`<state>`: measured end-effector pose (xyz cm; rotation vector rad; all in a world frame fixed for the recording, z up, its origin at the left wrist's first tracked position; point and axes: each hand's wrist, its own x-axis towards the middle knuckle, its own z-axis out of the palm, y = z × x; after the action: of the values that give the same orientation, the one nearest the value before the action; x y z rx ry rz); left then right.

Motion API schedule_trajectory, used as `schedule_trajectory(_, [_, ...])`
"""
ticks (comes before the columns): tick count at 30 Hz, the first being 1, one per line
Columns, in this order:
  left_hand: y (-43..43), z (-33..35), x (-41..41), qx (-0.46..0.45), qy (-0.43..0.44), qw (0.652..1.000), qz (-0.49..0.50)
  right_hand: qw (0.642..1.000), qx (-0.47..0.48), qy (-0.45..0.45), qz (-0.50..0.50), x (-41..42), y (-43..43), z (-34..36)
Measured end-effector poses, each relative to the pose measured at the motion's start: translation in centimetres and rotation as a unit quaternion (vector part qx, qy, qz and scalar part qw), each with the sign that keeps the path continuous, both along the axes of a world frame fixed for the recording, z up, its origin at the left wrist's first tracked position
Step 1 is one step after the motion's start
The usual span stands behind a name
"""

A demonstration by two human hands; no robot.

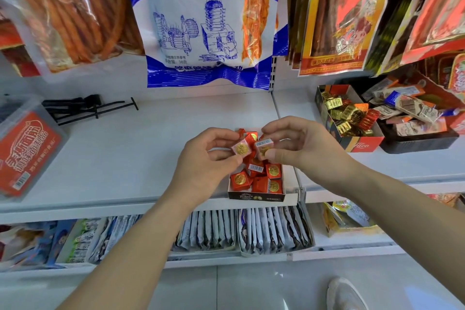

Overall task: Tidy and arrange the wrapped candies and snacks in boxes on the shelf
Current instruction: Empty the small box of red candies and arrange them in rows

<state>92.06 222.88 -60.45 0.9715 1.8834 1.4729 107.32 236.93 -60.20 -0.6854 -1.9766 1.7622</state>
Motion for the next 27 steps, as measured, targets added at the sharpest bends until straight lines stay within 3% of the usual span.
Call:
schedule_trajectory(16, [-0.29, 0.41, 0.34, 0.020, 0.017, 0.999, -0.025, 0.999, 0.033, 0.000, 0.029, 0.18, -0.01, -0.01])
schedule_trajectory(21, [-0.22, 0.29, 0.62, 0.025, -0.037, 0.999, -0.020, 0.999, 0.045, -0.003, 0.021, 0.06, -0.04, 0.14])
schedule_trajectory(27, [-0.06, 0.17, 0.53, 0.011, -0.013, 1.000, 0.006, 1.000, 0.021, 0.006, 0.023, 0.06, -0.16, 0.31])
